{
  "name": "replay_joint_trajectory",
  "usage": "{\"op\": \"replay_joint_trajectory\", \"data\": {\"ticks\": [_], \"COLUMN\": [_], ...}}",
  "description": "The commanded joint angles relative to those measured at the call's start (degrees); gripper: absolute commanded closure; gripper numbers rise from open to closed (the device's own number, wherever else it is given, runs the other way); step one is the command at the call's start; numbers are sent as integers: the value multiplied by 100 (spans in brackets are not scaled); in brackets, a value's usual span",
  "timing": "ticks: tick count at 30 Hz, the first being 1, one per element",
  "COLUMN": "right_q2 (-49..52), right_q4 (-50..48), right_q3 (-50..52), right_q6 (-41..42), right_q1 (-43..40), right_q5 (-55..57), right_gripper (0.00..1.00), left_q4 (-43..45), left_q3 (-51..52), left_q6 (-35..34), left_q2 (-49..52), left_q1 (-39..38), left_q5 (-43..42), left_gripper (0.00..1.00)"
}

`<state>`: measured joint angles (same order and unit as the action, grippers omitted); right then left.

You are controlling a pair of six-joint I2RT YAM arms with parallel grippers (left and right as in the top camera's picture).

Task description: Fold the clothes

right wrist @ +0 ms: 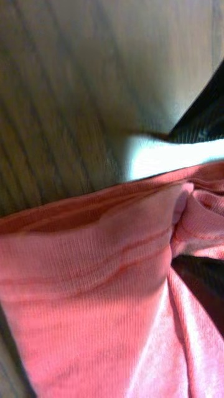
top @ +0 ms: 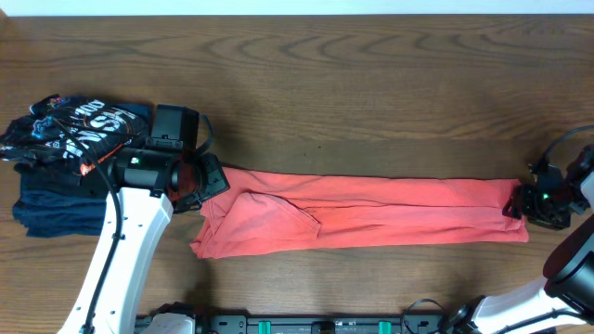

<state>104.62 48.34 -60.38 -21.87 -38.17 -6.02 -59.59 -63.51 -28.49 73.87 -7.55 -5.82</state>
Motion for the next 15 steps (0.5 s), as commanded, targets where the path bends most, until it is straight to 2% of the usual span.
{"op": "replay_joint_trajectory", "data": {"ticks": [1,4,5,8,13,15], "right_q2": [293,280,280,273,273,273], "right_q4": [50,87,96,129,181,181], "right_q3": [146,127,111,81,-7,-50], "right_q6": [-52,-55,-55,-205,-243,-236], "right_q1": [103,127,144,212,389,444], "right_q5": [-286,-291,-293,-442,-496,-498], "right_gripper": [49,51,55,76,79,87], "left_q4": [-20,-15,-17,-17,-17,-17], "left_q3": [-26,-26,-26,-26,-26,-26], "left_q6": [39,37,39,39,39,39], "left_q2": [-20,-20,-20,-20,-20,-20], "left_q1": [26,26,26,26,26,26], "left_q5": [11,11,11,11,11,11], "left_gripper": [43,43,43,43,43,43]}}
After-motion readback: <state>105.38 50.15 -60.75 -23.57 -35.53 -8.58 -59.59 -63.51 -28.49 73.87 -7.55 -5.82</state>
